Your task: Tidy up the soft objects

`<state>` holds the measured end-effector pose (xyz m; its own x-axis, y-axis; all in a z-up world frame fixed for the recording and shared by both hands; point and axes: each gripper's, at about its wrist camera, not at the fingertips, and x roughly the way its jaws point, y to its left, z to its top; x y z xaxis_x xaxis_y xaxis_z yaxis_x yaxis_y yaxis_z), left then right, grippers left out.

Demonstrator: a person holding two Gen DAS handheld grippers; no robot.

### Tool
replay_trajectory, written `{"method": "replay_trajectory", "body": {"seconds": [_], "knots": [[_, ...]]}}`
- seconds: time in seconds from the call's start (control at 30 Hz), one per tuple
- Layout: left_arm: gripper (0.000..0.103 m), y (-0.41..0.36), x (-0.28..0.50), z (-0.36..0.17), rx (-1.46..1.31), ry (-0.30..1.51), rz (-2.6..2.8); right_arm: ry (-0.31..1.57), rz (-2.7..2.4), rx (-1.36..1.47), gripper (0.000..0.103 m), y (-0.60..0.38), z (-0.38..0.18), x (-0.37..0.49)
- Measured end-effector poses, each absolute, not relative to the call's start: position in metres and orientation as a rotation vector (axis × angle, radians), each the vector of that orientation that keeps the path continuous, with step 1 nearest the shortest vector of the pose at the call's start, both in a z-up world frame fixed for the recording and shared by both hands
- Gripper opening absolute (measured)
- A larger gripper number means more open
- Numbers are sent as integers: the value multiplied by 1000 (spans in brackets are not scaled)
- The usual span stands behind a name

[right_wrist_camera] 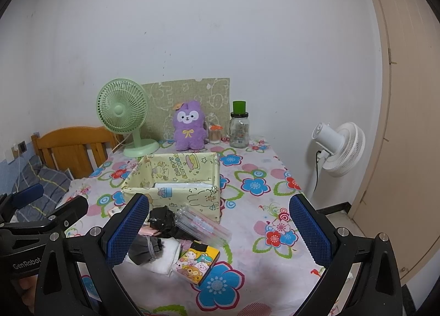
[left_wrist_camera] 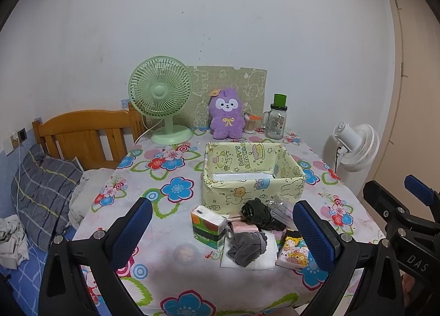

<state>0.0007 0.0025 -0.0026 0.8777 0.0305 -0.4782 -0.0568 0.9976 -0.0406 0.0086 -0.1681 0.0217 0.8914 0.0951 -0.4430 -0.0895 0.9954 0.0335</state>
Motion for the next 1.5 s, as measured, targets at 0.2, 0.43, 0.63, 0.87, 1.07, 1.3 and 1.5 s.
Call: {"method": "replay_trajectory", "body": {"seconds": [0.2,0.43,0.63,0.87,1.07,1.3,1.5], "knots": [[103,3,0,-2,-57,494,49,458,99,14,103,-169,22,7],[103,7,-1,2,-55,487,54,448,108,16,103,-169,24,6],[103,8,-1,2,-52,488,52,448,106,20,103,-170,22,6],[103,8,0,1,-51,489,50,448,105,21,103,-171,21,7],[103,5,5,-5,-42,499,48,453,108,26,103,-172,18,9],[103,7,11,-16,-39,520,44,474,120,35,103,-170,9,18],[103,10,19,-27,-43,544,44,488,139,29,103,-165,3,27]]}}
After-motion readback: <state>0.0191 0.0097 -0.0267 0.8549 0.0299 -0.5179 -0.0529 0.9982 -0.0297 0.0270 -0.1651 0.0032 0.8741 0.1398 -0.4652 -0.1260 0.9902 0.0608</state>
